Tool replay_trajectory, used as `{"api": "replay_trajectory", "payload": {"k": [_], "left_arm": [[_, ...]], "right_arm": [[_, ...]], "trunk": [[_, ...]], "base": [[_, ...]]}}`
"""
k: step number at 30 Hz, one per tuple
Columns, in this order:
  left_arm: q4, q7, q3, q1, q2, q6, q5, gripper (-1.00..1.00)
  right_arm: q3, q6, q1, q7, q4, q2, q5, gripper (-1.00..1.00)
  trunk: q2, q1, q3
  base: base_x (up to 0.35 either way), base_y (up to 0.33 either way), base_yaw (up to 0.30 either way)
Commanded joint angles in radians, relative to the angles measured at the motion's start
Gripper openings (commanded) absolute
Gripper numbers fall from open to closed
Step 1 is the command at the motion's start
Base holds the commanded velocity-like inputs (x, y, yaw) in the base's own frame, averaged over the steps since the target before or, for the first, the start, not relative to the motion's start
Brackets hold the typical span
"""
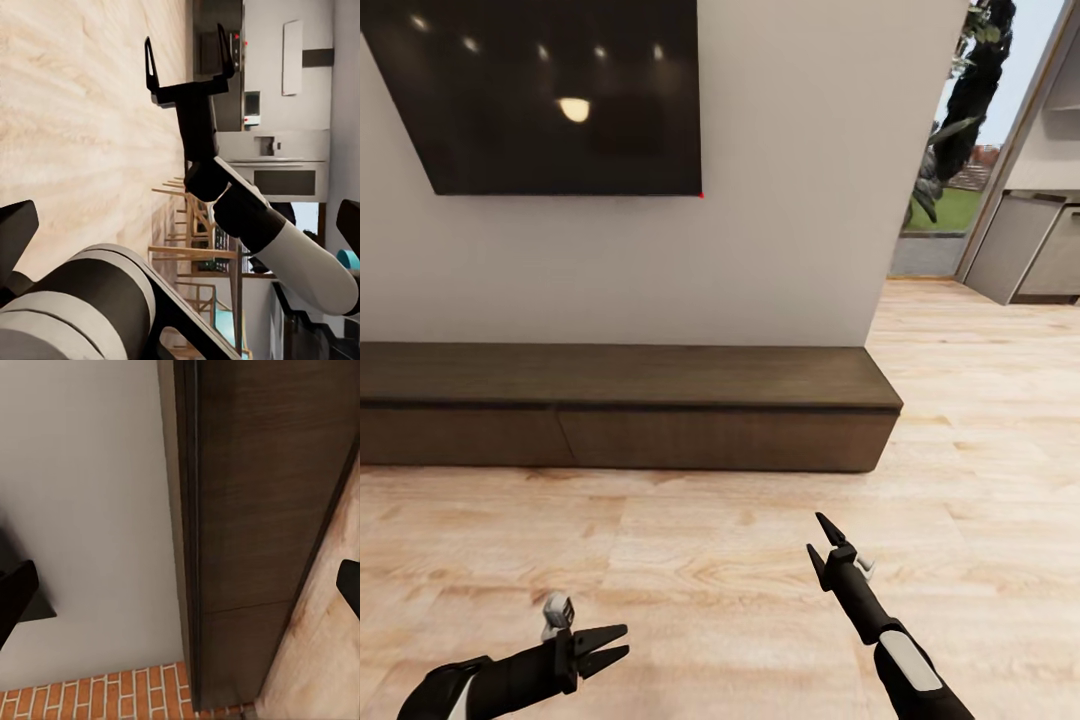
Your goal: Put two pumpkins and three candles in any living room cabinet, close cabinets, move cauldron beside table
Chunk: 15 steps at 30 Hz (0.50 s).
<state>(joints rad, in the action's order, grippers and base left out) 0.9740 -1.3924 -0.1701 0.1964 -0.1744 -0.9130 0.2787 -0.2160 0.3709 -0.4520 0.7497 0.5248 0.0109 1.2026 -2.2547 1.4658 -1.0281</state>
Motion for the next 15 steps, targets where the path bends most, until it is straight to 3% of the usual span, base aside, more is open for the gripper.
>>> {"api": "replay_trajectory", "payload": {"k": [1, 15], "left_arm": [[0.0, -0.002, 0.001, 0.0, 0.0, -0.01, 0.002, 1.0], [0.0, -0.002, 0.019, 0.0, 0.001, -0.01, 0.002, 1.0]], "right_arm": [[-0.004, 0.012, -0.001, 0.001, 0.0, 0.0, 0.005, 1.0], [-0.003, 0.021, -0.001, 0.001, 0.002, -0.001, 0.005, 1.0]], "trunk": [[0.0, 0.0, -0.001], [0.0, 0.0, -0.001]], "base": [[0.191, 0.005, 0.0], [0.293, 0.032, 0.0]]}}
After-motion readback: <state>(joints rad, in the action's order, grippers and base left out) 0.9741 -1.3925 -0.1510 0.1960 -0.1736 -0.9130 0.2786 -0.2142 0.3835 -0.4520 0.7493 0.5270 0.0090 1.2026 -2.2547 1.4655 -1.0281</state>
